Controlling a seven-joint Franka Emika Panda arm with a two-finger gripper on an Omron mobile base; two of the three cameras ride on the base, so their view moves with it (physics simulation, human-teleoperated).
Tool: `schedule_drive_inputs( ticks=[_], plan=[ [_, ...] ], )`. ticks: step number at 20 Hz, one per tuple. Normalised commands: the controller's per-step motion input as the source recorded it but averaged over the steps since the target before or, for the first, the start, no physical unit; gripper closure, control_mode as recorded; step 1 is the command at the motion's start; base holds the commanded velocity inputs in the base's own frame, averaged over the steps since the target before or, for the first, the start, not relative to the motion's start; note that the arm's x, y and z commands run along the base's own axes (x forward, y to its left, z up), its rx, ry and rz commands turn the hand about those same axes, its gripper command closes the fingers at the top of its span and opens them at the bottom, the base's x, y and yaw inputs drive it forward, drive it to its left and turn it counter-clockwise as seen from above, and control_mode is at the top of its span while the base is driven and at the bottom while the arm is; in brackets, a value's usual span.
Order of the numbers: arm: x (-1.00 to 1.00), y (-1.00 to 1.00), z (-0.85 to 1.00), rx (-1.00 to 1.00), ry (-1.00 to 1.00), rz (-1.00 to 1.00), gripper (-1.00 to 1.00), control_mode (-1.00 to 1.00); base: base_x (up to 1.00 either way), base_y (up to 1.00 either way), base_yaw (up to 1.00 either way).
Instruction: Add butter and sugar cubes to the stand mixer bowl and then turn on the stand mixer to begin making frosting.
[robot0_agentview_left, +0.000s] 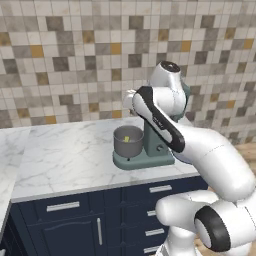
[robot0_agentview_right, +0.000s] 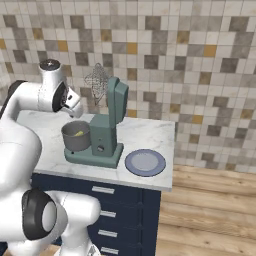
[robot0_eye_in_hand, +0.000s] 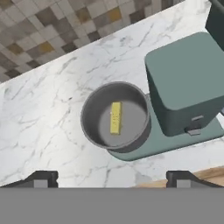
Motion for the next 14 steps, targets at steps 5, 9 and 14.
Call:
schedule_drive_inputs(
  ticks=[5,9,14],
  plan=[
    [-0.10,-0.91,0.63,0.20,-0.05,0.00,-1.00,-1.00,0.00,0.00,0.00],
    [0.00,-0.88,0.39,0.23,-0.03,0.00,-1.00,-1.00,0.00,0.00,0.00],
    [0.06,-0.87,0.26,0.24,-0.02,0.00,-1.00,-1.00,0.00,0.00,0.00]
  ],
)
